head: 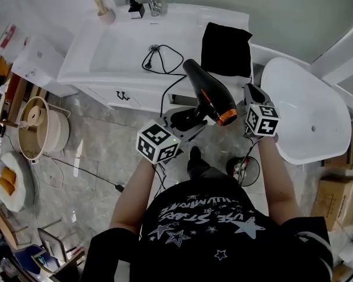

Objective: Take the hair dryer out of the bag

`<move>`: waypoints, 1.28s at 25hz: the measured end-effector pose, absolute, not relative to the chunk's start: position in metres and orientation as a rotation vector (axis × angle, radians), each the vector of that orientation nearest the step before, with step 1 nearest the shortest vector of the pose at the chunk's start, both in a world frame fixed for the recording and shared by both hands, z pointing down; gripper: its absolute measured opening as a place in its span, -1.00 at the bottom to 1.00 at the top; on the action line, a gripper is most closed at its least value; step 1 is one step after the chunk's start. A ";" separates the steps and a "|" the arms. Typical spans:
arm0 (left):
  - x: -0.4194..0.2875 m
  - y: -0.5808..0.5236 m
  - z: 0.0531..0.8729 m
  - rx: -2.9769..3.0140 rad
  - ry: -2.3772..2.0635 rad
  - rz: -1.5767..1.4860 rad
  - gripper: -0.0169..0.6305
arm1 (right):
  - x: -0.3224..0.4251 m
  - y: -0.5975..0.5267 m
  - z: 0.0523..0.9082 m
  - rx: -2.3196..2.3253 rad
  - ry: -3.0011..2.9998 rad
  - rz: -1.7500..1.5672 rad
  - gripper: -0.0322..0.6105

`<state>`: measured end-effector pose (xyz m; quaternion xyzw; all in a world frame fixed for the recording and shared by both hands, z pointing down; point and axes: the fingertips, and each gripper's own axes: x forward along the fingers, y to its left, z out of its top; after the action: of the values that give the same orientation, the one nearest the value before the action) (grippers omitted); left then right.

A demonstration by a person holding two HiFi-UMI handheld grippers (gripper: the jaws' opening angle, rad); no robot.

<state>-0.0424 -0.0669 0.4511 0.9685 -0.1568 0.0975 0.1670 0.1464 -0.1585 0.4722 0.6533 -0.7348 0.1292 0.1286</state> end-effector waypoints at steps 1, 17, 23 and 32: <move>-0.047 -0.063 0.450 2.756 -0.460 0.275 -0.32 | 0.142 -0.153 0.468 1.902 -2.146 0.367 -0.84; -0.081 0.017 0.432 2.798 -0.554 0.246 -0.32 | 0.074 -0.036 0.437 1.747 -2.228 0.255 -0.88; -0.078 0.033 0.435 2.783 -0.542 0.243 -0.32 | 0.073 -0.003 0.440 1.755 -2.229 0.303 -0.89; -0.070 0.081 0.440 2.809 -0.532 0.257 -0.32 | 0.082 0.071 0.455 1.782 -2.221 0.329 -0.89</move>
<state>-0.0699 0.0807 0.4397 0.9696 -0.1836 0.0886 0.1350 0.0822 0.0709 0.4549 0.6157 -0.7675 0.1138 0.1372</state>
